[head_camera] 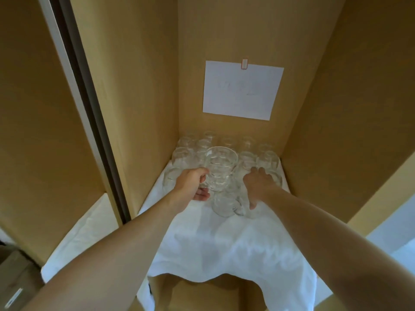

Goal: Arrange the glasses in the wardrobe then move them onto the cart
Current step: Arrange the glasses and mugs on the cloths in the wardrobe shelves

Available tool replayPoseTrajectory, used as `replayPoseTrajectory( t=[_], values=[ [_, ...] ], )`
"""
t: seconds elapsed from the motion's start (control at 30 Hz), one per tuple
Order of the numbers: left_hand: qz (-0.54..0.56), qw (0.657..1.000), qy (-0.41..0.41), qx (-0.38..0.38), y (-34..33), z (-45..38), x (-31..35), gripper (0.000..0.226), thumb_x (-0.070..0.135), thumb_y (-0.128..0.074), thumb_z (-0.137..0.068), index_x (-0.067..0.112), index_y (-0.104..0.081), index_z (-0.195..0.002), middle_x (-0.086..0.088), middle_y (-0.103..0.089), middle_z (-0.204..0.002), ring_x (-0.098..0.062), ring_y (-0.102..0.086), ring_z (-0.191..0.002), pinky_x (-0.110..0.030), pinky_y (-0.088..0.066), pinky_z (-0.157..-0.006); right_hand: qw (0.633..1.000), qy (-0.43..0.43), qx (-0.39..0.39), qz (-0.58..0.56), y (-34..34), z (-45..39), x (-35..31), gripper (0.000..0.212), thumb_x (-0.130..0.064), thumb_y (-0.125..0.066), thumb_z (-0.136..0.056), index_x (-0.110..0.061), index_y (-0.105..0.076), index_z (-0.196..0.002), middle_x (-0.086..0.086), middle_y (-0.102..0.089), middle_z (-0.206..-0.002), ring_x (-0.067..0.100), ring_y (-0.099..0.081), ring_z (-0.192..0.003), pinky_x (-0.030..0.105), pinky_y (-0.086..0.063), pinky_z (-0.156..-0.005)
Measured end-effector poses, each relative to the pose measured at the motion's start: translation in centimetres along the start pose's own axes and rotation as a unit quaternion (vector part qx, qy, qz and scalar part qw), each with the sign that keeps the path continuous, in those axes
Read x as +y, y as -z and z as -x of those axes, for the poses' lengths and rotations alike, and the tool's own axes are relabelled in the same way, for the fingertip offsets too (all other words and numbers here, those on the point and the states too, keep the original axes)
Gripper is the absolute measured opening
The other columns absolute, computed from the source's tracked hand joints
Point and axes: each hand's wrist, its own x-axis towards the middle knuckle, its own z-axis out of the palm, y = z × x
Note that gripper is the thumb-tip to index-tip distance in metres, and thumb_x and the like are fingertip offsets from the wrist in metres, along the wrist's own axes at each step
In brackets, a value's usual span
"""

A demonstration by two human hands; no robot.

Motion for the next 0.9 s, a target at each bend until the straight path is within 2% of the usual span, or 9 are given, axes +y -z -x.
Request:
replayPoseTrajectory(
  t=[0.13, 0.3, 0.4, 0.53, 0.63, 0.7, 0.73, 0.83, 0.9],
  values=[
    [0.004, 1.0, -0.006, -0.004, 0.1, -0.2, 0.2, 0.041, 0.032, -0.066, -0.09, 0.012, -0.051, -0.059, -0.024, -0.068, -0.077, -0.036, -0.071, -0.065, -0.037, -0.06, -0.061, 0.996, 0.011, 0.089, -0.032, -0.7, 0.0, 0.1, 0.084, -0.042, -0.091, -0.069, -0.018, -0.049, -0.138, 0.012, -0.043, -0.134, 0.034, -0.044, -0.125, 0.047, -0.048, -0.097],
    [0.008, 1.0, -0.015, -0.017, 0.1, -0.4, 0.5, 0.042, 0.033, -0.064, -0.091, 0.012, -0.05, -0.058, -0.026, -0.068, -0.08, -0.036, -0.071, -0.066, -0.036, -0.059, -0.06, 0.967, -0.012, 0.009, -0.255, -0.8, -0.1, 1.3, 0.109, -0.026, -0.096, -0.065, -0.024, -0.033, -0.155, 0.01, -0.04, -0.142, 0.032, -0.048, -0.131, 0.041, -0.05, -0.103],
    [0.014, 0.999, -0.018, -0.024, -0.3, -0.5, 0.9, 0.042, 0.033, -0.063, -0.092, 0.012, -0.049, -0.059, -0.026, -0.068, -0.082, -0.037, -0.071, -0.068, -0.038, -0.06, -0.062, 0.93, -0.027, 0.028, -0.365, -1.0, 0.3, 2.1, 0.11, -0.019, -0.095, -0.066, -0.025, -0.034, -0.156, 0.008, -0.043, -0.147, 0.027, -0.047, -0.135, 0.027, -0.047, -0.098],
    [0.023, 0.999, -0.022, -0.034, -1.0, -0.5, 1.6, 0.042, 0.033, -0.062, -0.093, 0.012, -0.049, -0.059, -0.026, -0.068, -0.081, -0.037, -0.07, -0.068, -0.04, -0.06, -0.065, 0.817, -0.087, 0.091, -0.563, -1.5, 1.2, 2.8, 0.082, -0.008, -0.088, -0.073, -0.025, -0.051, -0.145, 0.007, -0.051, -0.145, 0.017, -0.054, -0.116, 0.023, -0.047, -0.086],
    [0.035, 0.998, -0.025, -0.054, -1.7, -0.5, 2.2, 0.044, 0.034, -0.062, -0.093, 0.014, -0.049, -0.056, -0.024, -0.069, -0.076, -0.034, -0.07, -0.062, -0.036, -0.06, -0.059, 0.738, -0.136, 0.144, -0.645, -1.6, 1.9, 2.7, 0.057, -0.015, -0.078, -0.085, -0.024, -0.059, -0.138, 0.004, -0.053, -0.142, 0.012, -0.058, -0.094, 0.017, -0.048, -0.07],
    [0.042, 0.996, -0.022, -0.074, -2.4, -0.3, 2.6, 0.048, 0.034, -0.061, -0.094, 0.015, -0.049, -0.052, -0.024, -0.069, -0.074, -0.032, -0.07, -0.059, -0.035, -0.06, -0.057, 0.648, -0.148, 0.16, -0.729, -1.1, 2.5, 2.5, 0.046, -0.021, -0.072, -0.091, -0.023, -0.061, -0.135, 0.002, -0.056, -0.14, 0.008, -0.059, -0.087, 0.012, -0.046, -0.053],
    [0.046, 0.995, -0.02, -0.084, -2.8, -0.2, 2.8, 0.048, 0.034, -0.061, -0.094, 0.016, -0.049, -0.051, -0.025, -0.069, -0.074, -0.032, -0.07, -0.059, -0.036, -0.06, -0.057, 0.599, -0.146, 0.158, -0.771, -0.7, 2.9, 2.4, 0.044, -0.027, -0.069, -0.094, -0.024, -0.061, -0.136, 0.0, -0.056, -0.141, 0.007, -0.059, -0.09, 0.014, -0.045, -0.052],
    [0.058, 0.99, -0.017, -0.124, -4.0, 0.4, 3.3, 0.045, 0.035, -0.057, -0.095, 0.015, -0.048, -0.056, -0.026, -0.07, -0.075, -0.034, -0.07, -0.063, -0.036, -0.059, -0.057, 0.505, -0.11, 0.153, -0.842, 0.3, 4.1, 2.2, 0.056, -0.049, -0.063, -0.095, -0.025, -0.052, -0.145, -0.007, -0.06, -0.136, 0.012, -0.059, -0.113, 0.026, -0.045, -0.08],
    [0.057, 0.987, -0.019, -0.152, -5.0, 0.9, 3.8, 0.044, 0.036, -0.056, -0.096, 0.015, -0.048, -0.059, -0.027, -0.07, -0.076, -0.034, -0.071, -0.064, -0.036, -0.059, -0.057, 0.451, -0.074, 0.145, -0.877, 0.6, 4.8, 2.5, 0.068, -0.056, -0.065, -0.091, -0.019, -0.05, -0.145, 0.002, -0.066, -0.13, 0.021, -0.062, -0.122, 0.038, -0.046, -0.103]
  ],
)
